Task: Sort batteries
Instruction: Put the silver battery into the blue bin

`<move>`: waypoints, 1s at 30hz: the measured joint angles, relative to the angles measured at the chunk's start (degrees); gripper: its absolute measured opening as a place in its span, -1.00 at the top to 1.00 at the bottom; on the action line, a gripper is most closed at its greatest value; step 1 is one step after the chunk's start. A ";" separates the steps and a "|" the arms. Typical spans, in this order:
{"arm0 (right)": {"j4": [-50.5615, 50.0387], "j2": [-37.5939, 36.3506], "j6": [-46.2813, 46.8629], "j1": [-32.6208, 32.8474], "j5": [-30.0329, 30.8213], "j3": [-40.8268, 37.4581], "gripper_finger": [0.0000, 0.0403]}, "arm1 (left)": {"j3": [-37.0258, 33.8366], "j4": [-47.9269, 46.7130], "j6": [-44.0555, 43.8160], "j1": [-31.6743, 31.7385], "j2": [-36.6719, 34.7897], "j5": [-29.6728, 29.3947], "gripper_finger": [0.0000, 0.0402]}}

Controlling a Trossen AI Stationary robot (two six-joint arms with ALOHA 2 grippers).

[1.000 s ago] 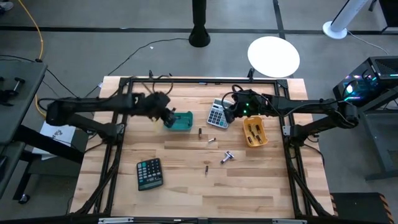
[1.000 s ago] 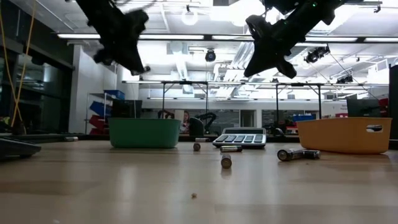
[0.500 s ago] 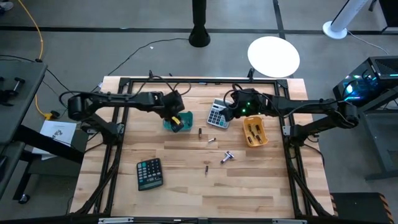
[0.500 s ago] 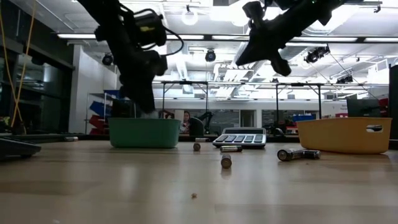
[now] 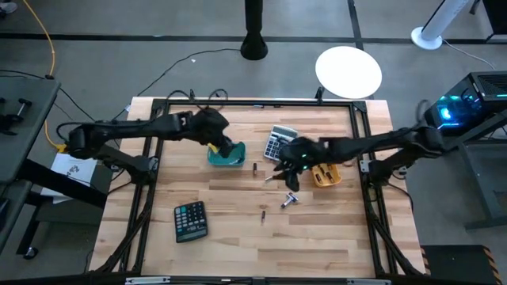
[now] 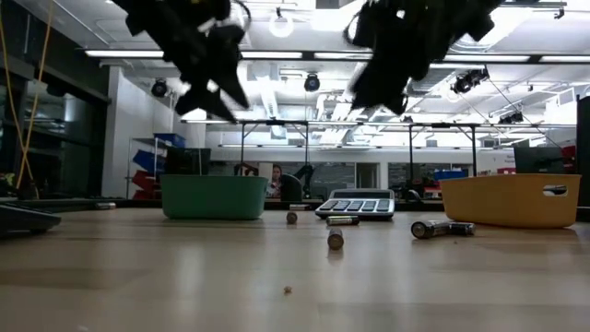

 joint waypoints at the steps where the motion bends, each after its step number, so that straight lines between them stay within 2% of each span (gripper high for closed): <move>1: 0.01 1.88 -2.50 0.08 0.03 0.00 0.20 | 0.04 0.90 -0.92 -0.17 -1.17 -0.83 0.08; 6: 0.43 11.65 -11.66 0.04 2.21 -0.03 0.15 | 0.04 3.17 -4.21 -1.56 -7.06 -2.69 0.08; 10: 0.28 16.65 -18.86 0.04 7.44 1.88 0.20 | 0.06 2.97 -5.86 -3.62 -11.01 -4.72 0.08; 14: -0.15 20.45 -24.95 0.02 8.53 4.67 0.27 | 0.10 0.97 -6.47 -6.50 -12.94 -9.51 0.07; 18: -2.32 23.69 -28.14 0.04 8.52 6.77 0.31 | 0.10 -8.78 -10.78 -9.16 -12.78 -16.44 0.07; 24: -3.76 25.92 -29.79 -0.06 8.67 7.65 0.33 | 0.08 -27.87 -24.95 -10.21 -10.83 -25.72 0.07; 27: -5.18 26.63 -29.53 -0.09 7.94 7.83 0.49 | 0.06 -35.40 -27.91 -8.69 -8.21 -27.90 0.07; 30: -6.19 26.68 -27.03 -0.07 6.65 7.85 0.84 | -0.06 -38.05 -27.15 -6.33 -4.07 -25.85 0.11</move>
